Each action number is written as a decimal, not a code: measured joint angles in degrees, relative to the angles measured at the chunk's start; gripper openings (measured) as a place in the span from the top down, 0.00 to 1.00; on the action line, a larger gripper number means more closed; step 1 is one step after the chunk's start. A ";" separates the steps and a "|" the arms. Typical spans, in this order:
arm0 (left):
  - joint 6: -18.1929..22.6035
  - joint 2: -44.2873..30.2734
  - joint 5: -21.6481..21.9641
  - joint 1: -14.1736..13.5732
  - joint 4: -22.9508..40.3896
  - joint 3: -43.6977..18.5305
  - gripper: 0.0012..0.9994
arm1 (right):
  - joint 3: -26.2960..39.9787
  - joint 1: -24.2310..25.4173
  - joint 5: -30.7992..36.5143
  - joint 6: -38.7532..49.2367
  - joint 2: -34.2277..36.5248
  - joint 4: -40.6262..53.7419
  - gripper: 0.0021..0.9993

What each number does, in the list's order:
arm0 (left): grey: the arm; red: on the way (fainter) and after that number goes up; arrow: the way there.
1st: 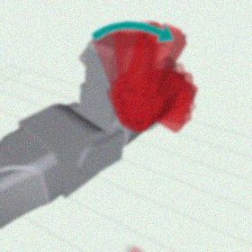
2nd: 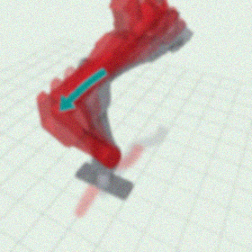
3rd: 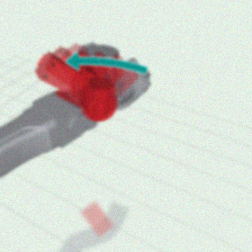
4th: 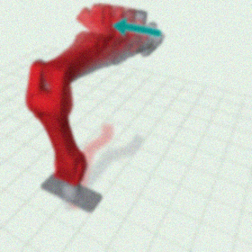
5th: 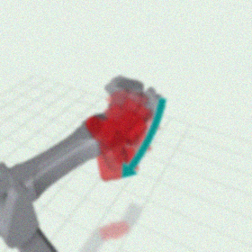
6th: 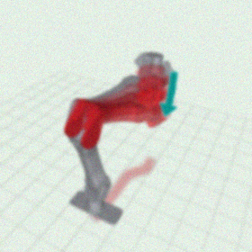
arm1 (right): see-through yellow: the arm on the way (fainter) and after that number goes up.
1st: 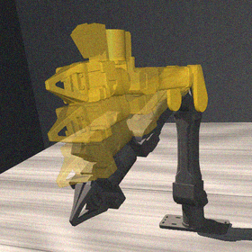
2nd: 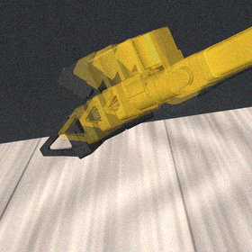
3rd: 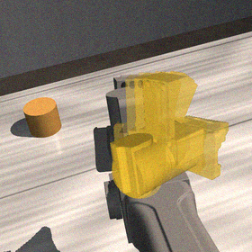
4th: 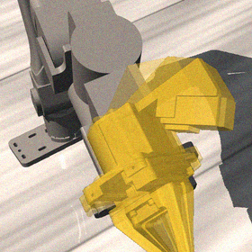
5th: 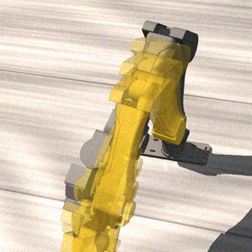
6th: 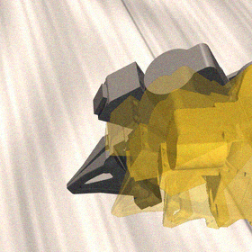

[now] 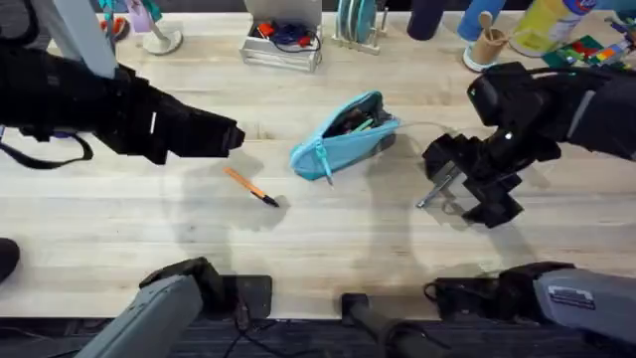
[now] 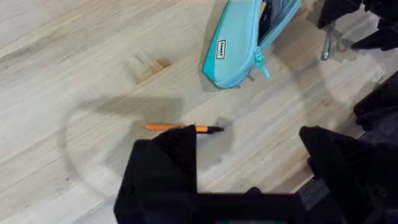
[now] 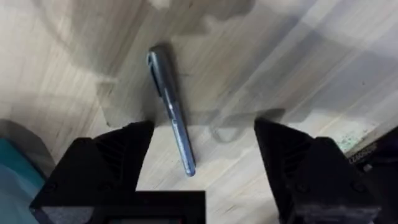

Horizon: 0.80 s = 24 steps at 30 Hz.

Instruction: Unzip the bag, pick up the pens from the table one at a time and place them inside, then zip the bag closed.

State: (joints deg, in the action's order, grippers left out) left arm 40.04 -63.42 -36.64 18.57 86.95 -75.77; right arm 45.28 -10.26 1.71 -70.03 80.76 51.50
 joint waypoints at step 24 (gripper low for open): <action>0.01 0.00 0.00 0.00 0.01 0.00 0.00 | 1.88 -0.04 0.25 2.96 2.62 -3.52 0.96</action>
State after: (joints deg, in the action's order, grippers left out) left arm 40.05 -63.42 -36.64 18.57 86.96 -75.77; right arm 47.16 -10.31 1.96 -67.07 83.37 47.99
